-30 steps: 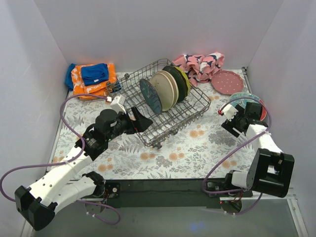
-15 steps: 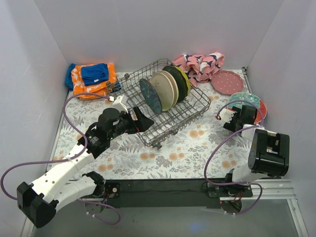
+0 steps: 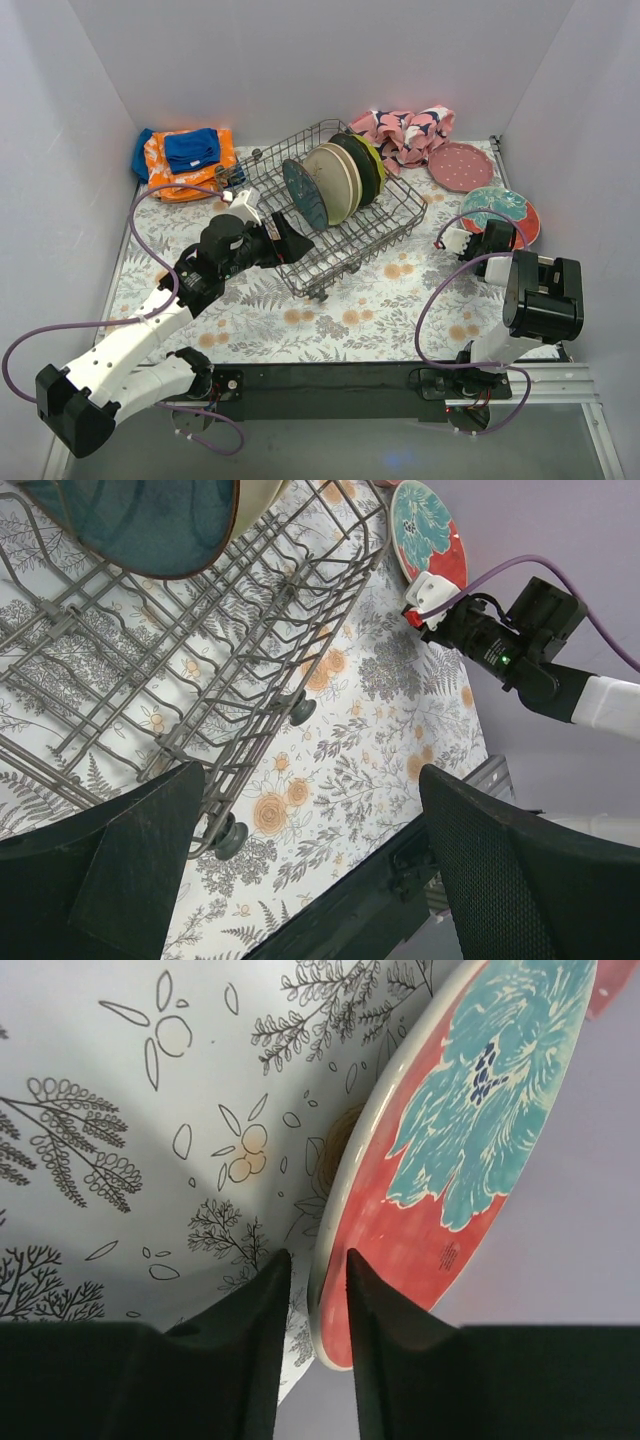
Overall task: Load the plates into the dish rack
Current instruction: Grab a plate with the right arm
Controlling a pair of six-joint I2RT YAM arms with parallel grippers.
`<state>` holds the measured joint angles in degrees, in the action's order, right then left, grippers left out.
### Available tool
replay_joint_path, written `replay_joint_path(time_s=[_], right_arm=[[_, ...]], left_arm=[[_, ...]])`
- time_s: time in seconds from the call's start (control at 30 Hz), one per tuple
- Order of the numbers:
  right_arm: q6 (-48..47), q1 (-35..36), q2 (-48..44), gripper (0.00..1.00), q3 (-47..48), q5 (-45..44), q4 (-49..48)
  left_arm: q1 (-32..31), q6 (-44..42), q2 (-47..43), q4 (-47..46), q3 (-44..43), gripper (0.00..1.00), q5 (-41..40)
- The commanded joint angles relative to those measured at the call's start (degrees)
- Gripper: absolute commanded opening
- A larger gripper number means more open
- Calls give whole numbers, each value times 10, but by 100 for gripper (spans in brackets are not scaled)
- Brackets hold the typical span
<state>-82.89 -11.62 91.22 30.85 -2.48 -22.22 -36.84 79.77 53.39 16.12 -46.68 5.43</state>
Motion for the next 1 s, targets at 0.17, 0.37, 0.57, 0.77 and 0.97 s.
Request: replay_joint_path(time_s=[0.17, 0.37, 0.57, 0.77, 0.97], right_arm=[[-12, -2, -12, 15, -38, 19, -3], [-6, -2, -49, 5, -45, 20, -6], [3, -2, -101, 1, -53, 26, -6], [4, -2, -206, 1, -87, 68, -5], [-5, 3, -295, 1, -102, 84, 26]], left_arm=[[3, 1, 5, -14, -22, 87, 14], [3, 1, 2, -17, -22, 87, 18], [3, 3, -3, -20, -18, 87, 26], [3, 14, 8, -41, -16, 87, 49], [3, 32, 31, -76, -14, 87, 85]])
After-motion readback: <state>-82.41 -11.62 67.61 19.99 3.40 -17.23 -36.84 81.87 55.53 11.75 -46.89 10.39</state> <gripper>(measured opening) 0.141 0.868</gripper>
